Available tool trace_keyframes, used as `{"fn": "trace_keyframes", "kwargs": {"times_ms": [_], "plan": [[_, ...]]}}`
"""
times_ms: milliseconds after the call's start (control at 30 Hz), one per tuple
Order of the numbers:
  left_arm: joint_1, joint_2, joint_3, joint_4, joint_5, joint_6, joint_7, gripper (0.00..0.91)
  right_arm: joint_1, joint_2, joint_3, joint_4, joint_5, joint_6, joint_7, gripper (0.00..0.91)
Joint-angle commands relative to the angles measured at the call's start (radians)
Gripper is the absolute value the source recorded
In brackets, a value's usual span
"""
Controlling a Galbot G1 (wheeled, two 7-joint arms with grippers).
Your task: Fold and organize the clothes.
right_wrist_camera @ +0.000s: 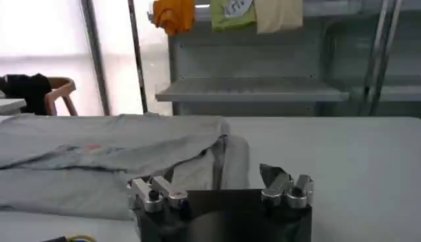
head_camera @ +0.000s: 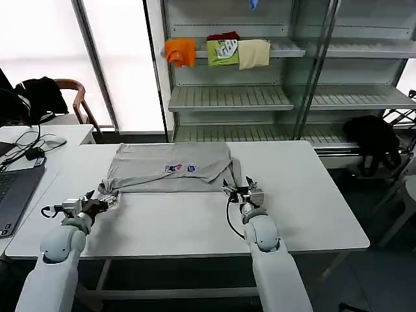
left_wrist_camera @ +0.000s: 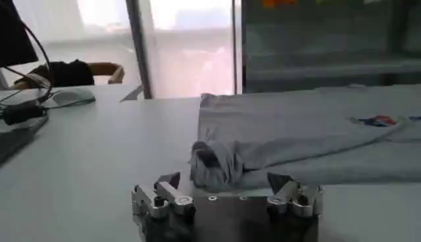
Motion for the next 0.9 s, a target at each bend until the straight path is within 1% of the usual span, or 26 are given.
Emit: {"fn": "trace_keyframes", "kwargs": {"times_ms": [33, 200, 267, 333, 367, 433, 700, 733, 767, 800, 833, 867, 900], "plan": [[0.005, 0.023, -0.05, 0.015, -0.092, -0.005, 0.005, 0.907, -0.012, -0.012, 0.006, -0.001, -0.001, -0.007, 0.001, 0.907], [-0.011, 0.032, -0.062, 0.071, -0.093, -0.018, 0.01, 0.907, 0.001, -0.008, 0.009, -0.034, -0.001, -0.007, -0.004, 0.907], [-0.013, 0.031, -0.067, 0.075, -0.095, -0.02, 0.015, 0.877, 0.004, -0.006, 0.01, -0.041, -0.001, -0.006, -0.005, 0.907], [-0.014, 0.033, -0.066, 0.078, -0.094, -0.021, 0.02, 0.867, 0.005, -0.006, 0.008, -0.047, -0.002, -0.005, -0.007, 0.907], [-0.014, 0.035, -0.06, 0.081, -0.093, -0.022, 0.022, 0.836, 0.005, -0.006, 0.007, -0.049, -0.002, -0.005, -0.009, 0.907], [-0.014, 0.035, -0.051, 0.082, -0.086, -0.025, 0.025, 0.836, 0.005, -0.006, 0.007, -0.052, -0.003, -0.003, -0.012, 0.907], [-0.036, 0.011, -0.022, 0.112, -0.049, -0.034, 0.029, 0.786, 0.008, -0.002, 0.003, -0.078, -0.004, 0.003, -0.023, 0.907], [-0.038, 0.009, -0.02, 0.114, -0.048, -0.035, 0.029, 0.786, 0.008, -0.001, 0.004, -0.08, -0.003, 0.004, -0.024, 0.877], [-0.042, 0.007, -0.019, 0.118, -0.047, -0.035, 0.029, 0.756, 0.009, 0.003, 0.006, -0.084, -0.004, 0.004, -0.027, 0.725], [-0.044, 0.005, -0.017, 0.119, -0.045, -0.035, 0.029, 0.725, 0.01, 0.005, 0.006, -0.087, -0.004, 0.004, -0.028, 0.494], [-0.046, 0.004, -0.017, 0.122, -0.044, -0.035, 0.029, 0.695, 0.011, 0.006, 0.006, -0.089, -0.004, 0.004, -0.029, 0.343], [-0.047, 0.003, -0.017, 0.122, -0.044, -0.035, 0.029, 0.605, 0.012, 0.007, 0.003, -0.092, -0.004, 0.005, -0.031, 0.141], [-0.047, 0.003, -0.017, 0.122, -0.044, -0.035, 0.029, 0.554, 0.012, 0.007, -0.002, -0.094, -0.006, 0.005, -0.03, 0.141]]}}
